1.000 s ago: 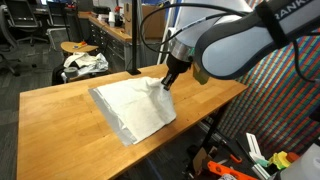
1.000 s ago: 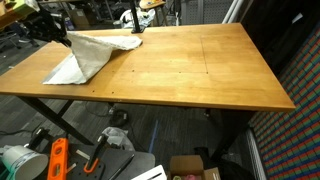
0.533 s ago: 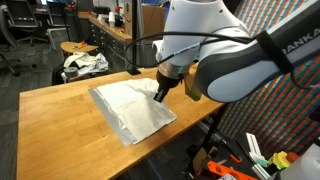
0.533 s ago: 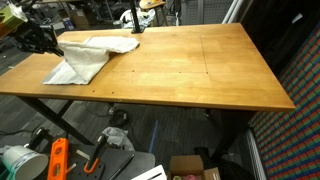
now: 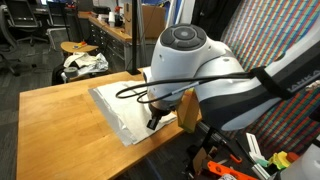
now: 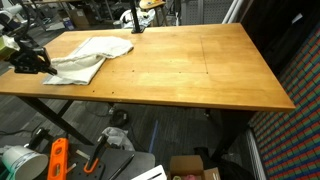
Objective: Fold the cloth once
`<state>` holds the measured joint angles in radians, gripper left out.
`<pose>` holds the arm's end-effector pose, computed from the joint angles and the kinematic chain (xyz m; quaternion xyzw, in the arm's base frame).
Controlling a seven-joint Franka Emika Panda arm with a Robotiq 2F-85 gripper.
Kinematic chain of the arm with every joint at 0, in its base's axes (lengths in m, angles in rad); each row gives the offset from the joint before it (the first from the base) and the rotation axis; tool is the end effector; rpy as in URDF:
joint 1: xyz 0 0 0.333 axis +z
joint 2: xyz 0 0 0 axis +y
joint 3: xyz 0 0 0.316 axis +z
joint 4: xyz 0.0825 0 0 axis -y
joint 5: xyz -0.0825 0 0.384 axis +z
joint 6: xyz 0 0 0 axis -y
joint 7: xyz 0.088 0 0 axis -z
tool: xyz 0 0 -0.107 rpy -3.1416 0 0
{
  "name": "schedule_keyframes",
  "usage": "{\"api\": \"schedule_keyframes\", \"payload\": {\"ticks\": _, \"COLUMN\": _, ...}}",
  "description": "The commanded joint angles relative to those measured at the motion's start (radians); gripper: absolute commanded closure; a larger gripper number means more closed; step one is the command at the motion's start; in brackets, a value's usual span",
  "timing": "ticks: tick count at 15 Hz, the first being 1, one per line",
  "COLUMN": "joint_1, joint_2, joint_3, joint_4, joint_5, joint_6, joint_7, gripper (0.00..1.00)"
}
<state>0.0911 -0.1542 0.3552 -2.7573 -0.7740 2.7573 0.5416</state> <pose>0.3446 0.1915 0.2671 0.9346 0.2944 0.1413 0.1410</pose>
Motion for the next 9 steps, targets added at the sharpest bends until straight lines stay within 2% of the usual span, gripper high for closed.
{"api": "schedule_keyframes", "payload": {"ticks": 1, "joint_1": 0.031, "joint_2": 0.065, "joint_3": 0.008, "joint_4": 0.000, "joint_5": -0.151, "joint_6": 0.048, "joint_7": 0.200, "gripper": 0.95}}
{"api": "schedule_keyframes", "payload": {"ticks": 2, "joint_1": 0.038, "joint_2": 0.082, "joint_3": 0.009, "joint_4": -0.001, "joint_5": -0.198, "joint_6": 0.058, "joint_7": 0.258, "gripper": 0.94}}
{"api": "schedule_keyframes", "payload": {"ticks": 3, "joint_1": 0.044, "joint_2": 0.098, "joint_3": 0.011, "joint_4": -0.001, "joint_5": -0.247, "joint_6": 0.064, "joint_7": 0.320, "gripper": 0.70}}
{"api": "schedule_keyframes", "payload": {"ticks": 5, "joint_1": 0.050, "joint_2": 0.131, "joint_3": 0.007, "joint_4": -0.001, "joint_5": -0.334, "joint_6": 0.099, "joint_7": 0.427, "gripper": 0.66}}
{"api": "schedule_keyframes", "payload": {"ticks": 9, "joint_1": 0.028, "joint_2": 0.128, "joint_3": -0.018, "joint_4": 0.000, "joint_5": -0.505, "joint_6": 0.194, "joint_7": 0.601, "gripper": 0.35}}
